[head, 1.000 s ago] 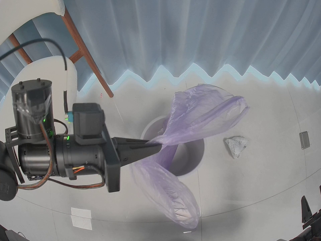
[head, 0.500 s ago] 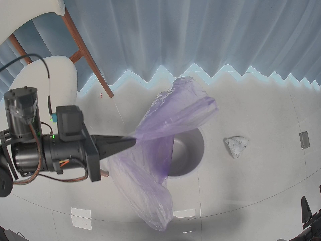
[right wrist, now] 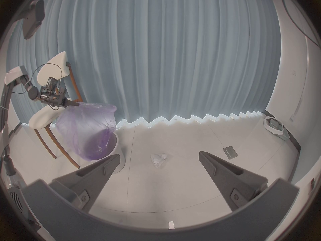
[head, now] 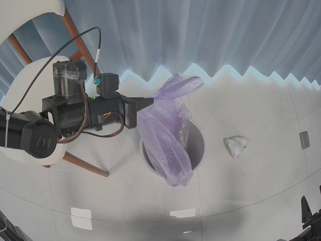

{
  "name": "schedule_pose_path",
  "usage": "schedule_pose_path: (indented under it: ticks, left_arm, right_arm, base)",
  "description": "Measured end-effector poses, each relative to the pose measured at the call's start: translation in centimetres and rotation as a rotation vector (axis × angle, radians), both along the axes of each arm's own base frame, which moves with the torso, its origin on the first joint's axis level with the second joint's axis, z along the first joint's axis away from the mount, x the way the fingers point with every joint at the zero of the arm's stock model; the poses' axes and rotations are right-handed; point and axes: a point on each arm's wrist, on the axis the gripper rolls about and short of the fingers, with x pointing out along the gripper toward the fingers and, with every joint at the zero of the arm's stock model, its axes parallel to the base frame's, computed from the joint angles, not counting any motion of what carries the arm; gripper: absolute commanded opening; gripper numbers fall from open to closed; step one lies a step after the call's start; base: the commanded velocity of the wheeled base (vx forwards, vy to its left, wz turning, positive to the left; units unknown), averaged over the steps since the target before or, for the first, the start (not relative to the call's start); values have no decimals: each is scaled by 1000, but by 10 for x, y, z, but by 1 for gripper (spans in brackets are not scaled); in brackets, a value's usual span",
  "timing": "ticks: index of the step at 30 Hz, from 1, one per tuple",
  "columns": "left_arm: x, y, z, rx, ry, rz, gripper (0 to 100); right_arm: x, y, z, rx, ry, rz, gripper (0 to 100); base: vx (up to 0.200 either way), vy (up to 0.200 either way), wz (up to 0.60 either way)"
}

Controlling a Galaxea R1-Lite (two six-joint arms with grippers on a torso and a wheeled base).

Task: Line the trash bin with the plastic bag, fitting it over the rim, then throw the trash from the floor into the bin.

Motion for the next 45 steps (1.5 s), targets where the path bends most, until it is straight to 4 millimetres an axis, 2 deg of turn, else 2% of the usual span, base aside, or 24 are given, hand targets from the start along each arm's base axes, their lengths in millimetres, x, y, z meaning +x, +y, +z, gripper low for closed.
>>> schedule_pose_path:
  ticks: [4, 8, 13, 20, 26, 31, 35, 39, 45]
  left_arm:
    - [16, -1, 5, -12, -27, 44, 0]
    - [17, -1, 5, -15, -20, 50, 0]
    - [-2, 0, -3, -21, 47, 31, 0]
    - [-23, -12, -3, -9, 70, -32, 0]
    - [-34, -12, -4, 24, 113, -48, 0]
    - [-36, -11, 1, 11, 86, -37, 0]
    - [-38, -9, 2, -2, 65, -21, 0]
    - [-40, -6, 1, -12, 45, -10, 0]
    - [-50, 0, -1, -8, 10, -33, 0]
  right_arm:
    - [0, 0, 0, -10, 2, 8, 100]
    - [0, 0, 0, -14, 2, 12, 100]
    - [0, 0, 0, -15, 4, 15, 100]
    - [0, 0, 0, -2, 4, 12, 100]
    - [0, 0, 1, 3, -2, 14, 100]
    - [0, 0, 24, 27, -67, 34, 100]
    - [10, 0, 43, 94, -26, 66, 100]
    - [28, 1, 63, 174, 52, 94, 100]
    - [71, 7, 91, 254, 180, 158, 100]
  base:
    - [0, 0, 0]
    - [0, 0, 0]
    - [200, 0, 0]
    - [200, 0, 0]
    - [167, 0, 0]
    - [0, 0, 0]
    - [0, 0, 0]
    - [0, 0, 0]
    - [0, 0, 0]
